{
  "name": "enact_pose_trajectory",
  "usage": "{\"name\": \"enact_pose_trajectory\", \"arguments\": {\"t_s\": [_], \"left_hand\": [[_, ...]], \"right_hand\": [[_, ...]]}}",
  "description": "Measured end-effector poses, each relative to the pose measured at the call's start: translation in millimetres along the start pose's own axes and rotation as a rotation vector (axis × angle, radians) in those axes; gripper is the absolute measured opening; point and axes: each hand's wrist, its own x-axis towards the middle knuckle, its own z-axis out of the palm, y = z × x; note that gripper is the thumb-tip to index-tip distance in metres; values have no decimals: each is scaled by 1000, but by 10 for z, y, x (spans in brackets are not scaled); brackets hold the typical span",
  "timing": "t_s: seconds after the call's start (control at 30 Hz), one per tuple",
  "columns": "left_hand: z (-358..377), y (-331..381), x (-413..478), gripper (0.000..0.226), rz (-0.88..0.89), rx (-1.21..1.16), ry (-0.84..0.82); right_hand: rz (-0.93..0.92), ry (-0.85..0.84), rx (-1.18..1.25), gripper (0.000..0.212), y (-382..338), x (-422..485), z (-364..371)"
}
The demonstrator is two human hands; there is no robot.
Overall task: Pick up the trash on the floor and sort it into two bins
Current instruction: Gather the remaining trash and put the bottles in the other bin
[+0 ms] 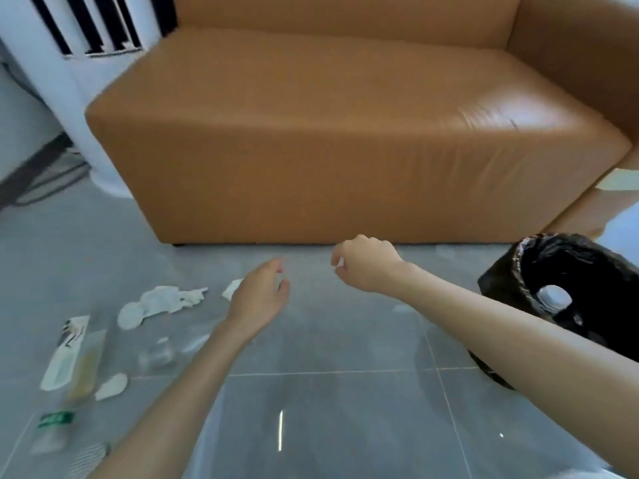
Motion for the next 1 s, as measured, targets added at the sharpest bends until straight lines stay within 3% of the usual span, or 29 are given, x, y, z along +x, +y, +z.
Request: {"name": "enact_pose_trajectory", "arguments": {"t_s": [0.33, 0.57, 0.73, 0.87, 1.0], "left_hand": [[-468, -1372, -709, 46, -345, -39, 153], [-404, -1844, -1281, 53, -548, -52, 139], [-466, -2394, -1565, 67, -730, -53, 270], [-512, -2844, -1716, 84, -1033, -103, 324], [-476, -3159, -1759, 85, -1172, -133, 241]], "right_hand": [[-195, -182, 144, 37, -1288, 705, 862], [-268, -298, 65, 64, -1841, 756, 1515], [-346, -337, -54, 87, -2110, 827, 1948], [-358, -205, -160, 79, -2161, 836, 2108], [-294, -308, -90, 70, -2222, 816, 2177]]}}
